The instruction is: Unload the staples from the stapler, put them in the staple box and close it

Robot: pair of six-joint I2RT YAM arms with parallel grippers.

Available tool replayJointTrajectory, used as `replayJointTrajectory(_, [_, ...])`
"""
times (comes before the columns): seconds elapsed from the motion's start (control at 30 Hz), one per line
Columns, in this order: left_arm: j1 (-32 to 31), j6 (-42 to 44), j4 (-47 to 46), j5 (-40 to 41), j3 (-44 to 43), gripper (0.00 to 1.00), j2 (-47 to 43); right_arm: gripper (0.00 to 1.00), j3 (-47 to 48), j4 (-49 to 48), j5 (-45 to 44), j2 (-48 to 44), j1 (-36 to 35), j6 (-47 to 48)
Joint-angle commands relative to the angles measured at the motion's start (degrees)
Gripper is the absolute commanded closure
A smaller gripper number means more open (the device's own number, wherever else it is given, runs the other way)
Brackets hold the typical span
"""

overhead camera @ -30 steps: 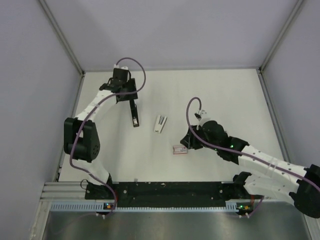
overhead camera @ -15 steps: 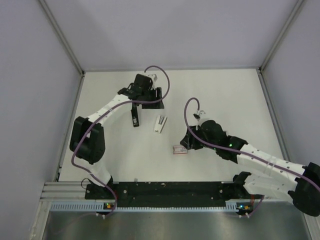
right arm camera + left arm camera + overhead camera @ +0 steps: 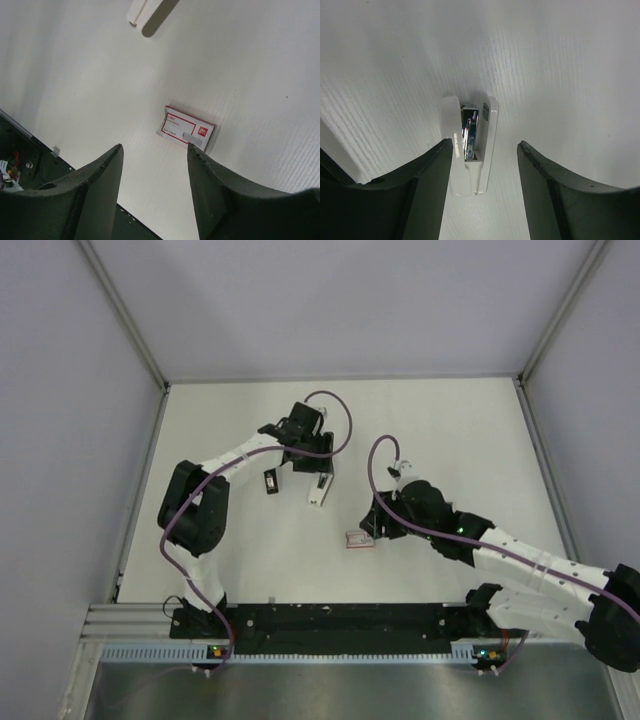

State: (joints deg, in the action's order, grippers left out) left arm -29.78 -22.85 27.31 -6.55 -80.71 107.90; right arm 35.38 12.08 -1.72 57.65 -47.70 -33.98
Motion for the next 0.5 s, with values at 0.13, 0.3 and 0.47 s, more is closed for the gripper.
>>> replayJointTrajectory(0.13, [0.07, -3.07, -4.02, 7.85, 4.94, 0.41, -6.37, 0.45, 7.24, -4.95, -2.77, 11.07, 0.68, 0.14])
replayJointTrajectory(0.3, [0.16, -5.18, -6.21, 10.76, 12.22, 0.43, -14.19, 0.45, 13.65, -8.47, -4.69, 20.38, 0.59, -1.09])
replayJointTrajectory(0.47, [0.07, -8.78, -9.20, 10.51, 20.57, 0.45, -22.63, 0.45, 22.35, -7.77, -7.25, 32.42, 0.59, -3.89])
